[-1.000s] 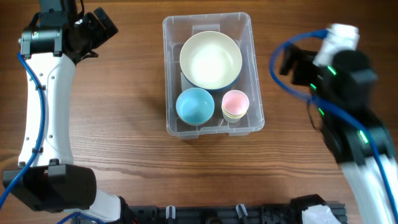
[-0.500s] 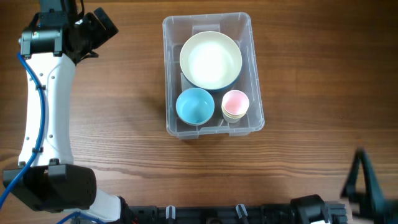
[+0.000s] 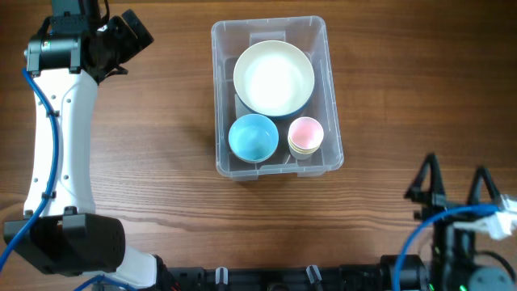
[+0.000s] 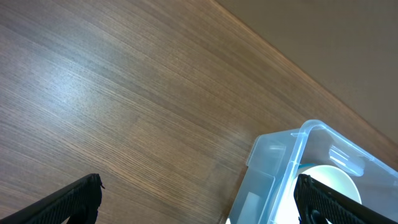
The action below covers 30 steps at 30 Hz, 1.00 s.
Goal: Pack container
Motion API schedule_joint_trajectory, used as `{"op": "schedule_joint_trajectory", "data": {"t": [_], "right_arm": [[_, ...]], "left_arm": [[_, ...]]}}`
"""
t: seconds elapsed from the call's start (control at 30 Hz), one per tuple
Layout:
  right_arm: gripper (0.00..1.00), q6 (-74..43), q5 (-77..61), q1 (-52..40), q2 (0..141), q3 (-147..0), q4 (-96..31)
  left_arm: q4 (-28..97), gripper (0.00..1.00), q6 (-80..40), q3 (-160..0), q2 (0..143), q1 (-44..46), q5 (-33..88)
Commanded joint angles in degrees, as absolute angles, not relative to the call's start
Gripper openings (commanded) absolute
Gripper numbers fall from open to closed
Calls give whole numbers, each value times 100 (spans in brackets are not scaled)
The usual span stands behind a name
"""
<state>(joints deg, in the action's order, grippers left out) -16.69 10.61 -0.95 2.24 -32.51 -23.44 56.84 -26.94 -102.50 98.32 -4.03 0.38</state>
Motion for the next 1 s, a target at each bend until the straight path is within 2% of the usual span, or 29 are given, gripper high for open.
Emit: {"op": "schedule_joint_trajectory", "data": {"t": [0.0,0.13,0.3,0.7,0.97], "right_arm": [[100,-1800,548,-54,25,-2137,-1114],[100,-1817,460,-54,25,-1245,189],[100,-1802,462,-54,25,-589,1022],[100,-1243,432,-56,21,-30,1020],[100,-237,-123,-56,21,-30,801]], "left_arm": [[5684,100,-2749,-10313,9708,-429,102],[5684,100,-2749,-10313,9708,-429,102],[5684,100,-2749,-10313,9708,-429,102],[5684,100,-2749,-10313,9708,-429,102],[5684,100,-2749,-10313,9708,-429,102]]}}
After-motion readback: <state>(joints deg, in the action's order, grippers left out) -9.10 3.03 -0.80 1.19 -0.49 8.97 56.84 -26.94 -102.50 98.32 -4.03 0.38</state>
